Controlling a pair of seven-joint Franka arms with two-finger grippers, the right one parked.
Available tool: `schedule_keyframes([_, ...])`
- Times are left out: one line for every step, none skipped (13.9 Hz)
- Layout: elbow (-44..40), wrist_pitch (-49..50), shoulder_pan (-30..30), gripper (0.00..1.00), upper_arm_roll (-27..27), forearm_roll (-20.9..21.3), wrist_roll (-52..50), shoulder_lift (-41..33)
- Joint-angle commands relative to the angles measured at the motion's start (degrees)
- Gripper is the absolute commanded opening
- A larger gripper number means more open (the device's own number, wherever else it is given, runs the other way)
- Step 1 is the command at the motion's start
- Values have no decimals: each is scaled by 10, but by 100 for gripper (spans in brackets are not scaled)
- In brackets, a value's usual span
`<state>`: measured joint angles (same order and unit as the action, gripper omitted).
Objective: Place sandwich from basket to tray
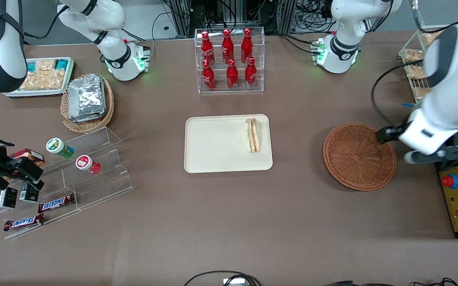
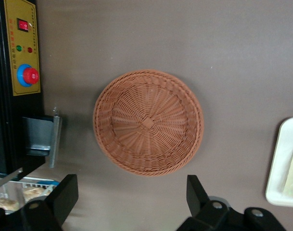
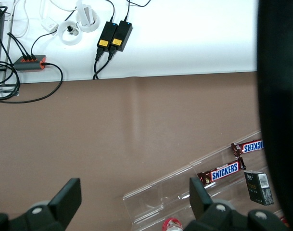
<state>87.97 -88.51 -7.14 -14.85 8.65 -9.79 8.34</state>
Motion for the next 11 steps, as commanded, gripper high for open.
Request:
schedule_keyframes([10,14,2,99,26,-35,75,-32])
schedule_keyframes([10,15,1,99,39,-50,105,-44])
schedule_keyframes([10,22,1,99,44,-60,131,-53])
schedule_keyframes([10,28,0,99,44,-61,145,-60])
schedule_keyframes([10,30,1,99,43,-61,146,-65])
schedule_keyframes([10,30,1,99,43,-66,148,-68])
schedule_keyframes([10,30,2,99,43,-74,151,-72])
schedule_keyframes([9,30,2,99,43,-78,151,-75])
schedule_keyframes([10,30,2,99,43,-79,151,-80])
schedule_keyframes([10,30,3,99,43,-80,151,-82])
schedule_keyframes([10,30,3,99,43,-90,151,-83])
